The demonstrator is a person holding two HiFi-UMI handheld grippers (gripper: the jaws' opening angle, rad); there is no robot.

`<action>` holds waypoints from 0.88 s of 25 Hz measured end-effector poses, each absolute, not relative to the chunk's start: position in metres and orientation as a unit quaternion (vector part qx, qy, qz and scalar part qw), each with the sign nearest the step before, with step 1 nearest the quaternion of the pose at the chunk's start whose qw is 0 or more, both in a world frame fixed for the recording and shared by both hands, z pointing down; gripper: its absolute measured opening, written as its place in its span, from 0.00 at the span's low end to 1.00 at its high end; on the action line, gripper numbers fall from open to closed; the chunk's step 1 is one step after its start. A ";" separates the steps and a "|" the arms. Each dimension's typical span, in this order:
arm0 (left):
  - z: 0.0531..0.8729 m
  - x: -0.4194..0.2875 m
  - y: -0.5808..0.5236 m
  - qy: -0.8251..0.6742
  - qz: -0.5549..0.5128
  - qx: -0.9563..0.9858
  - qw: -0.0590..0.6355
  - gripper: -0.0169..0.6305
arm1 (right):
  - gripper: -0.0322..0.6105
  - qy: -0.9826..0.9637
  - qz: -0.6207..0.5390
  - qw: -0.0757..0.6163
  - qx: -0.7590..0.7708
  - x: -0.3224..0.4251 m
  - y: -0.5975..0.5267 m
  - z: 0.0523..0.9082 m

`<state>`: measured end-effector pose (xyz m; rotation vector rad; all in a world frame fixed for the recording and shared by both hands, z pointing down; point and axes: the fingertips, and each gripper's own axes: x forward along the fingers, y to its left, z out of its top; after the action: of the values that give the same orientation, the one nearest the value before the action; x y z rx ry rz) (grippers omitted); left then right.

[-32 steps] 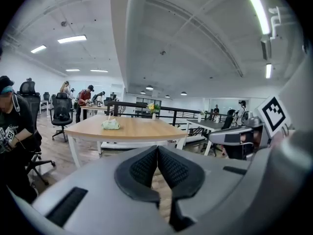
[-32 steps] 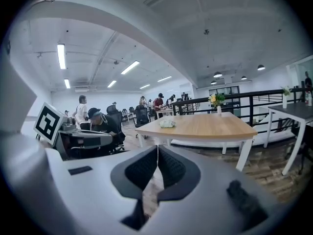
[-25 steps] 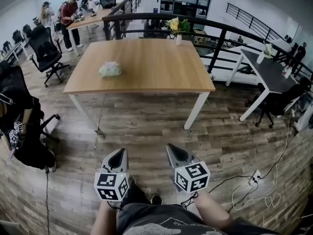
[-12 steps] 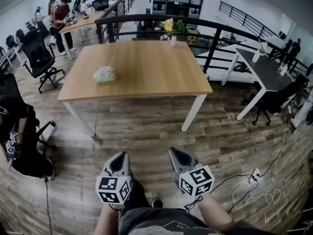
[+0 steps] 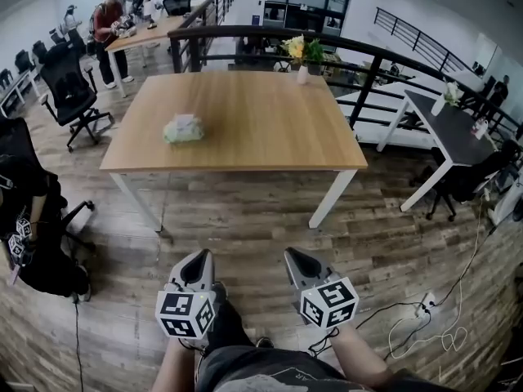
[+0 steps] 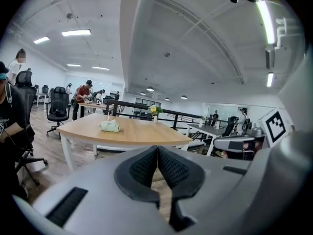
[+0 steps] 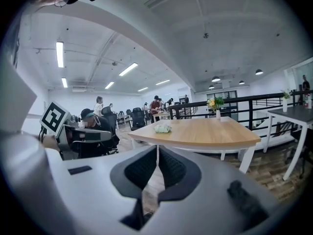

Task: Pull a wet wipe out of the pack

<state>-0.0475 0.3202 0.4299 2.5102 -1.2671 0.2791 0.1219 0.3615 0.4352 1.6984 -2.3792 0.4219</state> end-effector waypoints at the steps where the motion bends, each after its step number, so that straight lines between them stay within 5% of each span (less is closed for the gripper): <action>1: 0.431 -0.049 0.313 -0.444 0.097 0.877 0.159 0.05 | 0.09 -0.802 0.142 0.094 0.572 0.121 0.355 0.435; 22: 0.430 -0.060 0.132 -0.438 0.109 0.876 0.168 0.05 | 0.09 -0.788 0.170 0.085 0.586 0.112 0.169 0.438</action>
<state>-0.0599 0.1324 0.4304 2.4917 -1.2459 0.3113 0.1116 0.1686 0.4382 1.7466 -2.3499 0.5084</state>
